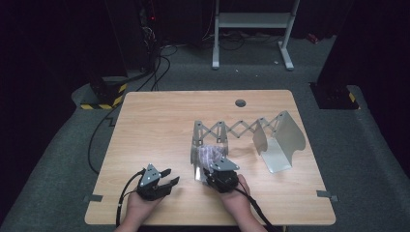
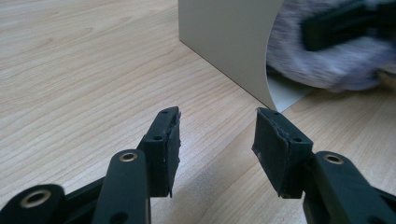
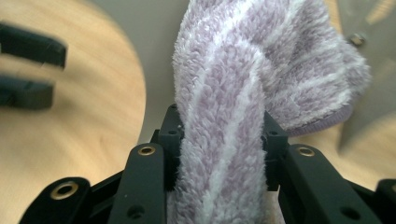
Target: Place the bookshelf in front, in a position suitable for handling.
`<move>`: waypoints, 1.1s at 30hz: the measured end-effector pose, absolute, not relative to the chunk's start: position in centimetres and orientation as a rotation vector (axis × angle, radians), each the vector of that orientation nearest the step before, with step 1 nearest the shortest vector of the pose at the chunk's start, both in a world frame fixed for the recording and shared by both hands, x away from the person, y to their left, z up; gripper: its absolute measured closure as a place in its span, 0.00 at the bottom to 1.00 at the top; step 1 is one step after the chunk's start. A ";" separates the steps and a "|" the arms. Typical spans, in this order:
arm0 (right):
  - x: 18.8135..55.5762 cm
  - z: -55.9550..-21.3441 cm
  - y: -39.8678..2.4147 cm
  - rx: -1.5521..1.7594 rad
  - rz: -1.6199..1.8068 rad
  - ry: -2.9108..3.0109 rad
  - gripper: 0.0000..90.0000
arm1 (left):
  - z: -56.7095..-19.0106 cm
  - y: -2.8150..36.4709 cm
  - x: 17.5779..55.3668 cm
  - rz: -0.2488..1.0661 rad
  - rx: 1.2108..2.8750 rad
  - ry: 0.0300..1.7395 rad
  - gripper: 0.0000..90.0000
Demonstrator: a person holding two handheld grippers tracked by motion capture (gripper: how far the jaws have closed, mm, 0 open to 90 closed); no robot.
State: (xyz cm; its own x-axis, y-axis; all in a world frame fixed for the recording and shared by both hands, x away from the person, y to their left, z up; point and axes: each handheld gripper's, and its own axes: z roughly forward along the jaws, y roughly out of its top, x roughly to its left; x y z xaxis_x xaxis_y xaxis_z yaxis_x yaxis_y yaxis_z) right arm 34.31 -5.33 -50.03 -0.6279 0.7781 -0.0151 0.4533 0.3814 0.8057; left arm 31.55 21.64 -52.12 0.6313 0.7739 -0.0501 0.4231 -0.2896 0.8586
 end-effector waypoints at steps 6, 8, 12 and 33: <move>32.1 -50.3 -9.1 1.107 1.086 2.212 0.70 | -52.1 21.4 31.6 0.474 1.919 0.945 0.56; 31.6 -50.3 -10.5 1.130 1.072 2.190 0.70 | -52.1 21.4 31.6 0.473 1.922 0.942 0.56; 30.8 -50.5 -12.6 1.165 1.042 2.157 0.70 | -52.1 21.4 31.6 0.472 1.918 0.941 0.56; 30.3 -51.6 -15.3 1.257 0.999 2.177 0.65 | -52.0 21.0 31.4 0.468 1.926 0.929 0.56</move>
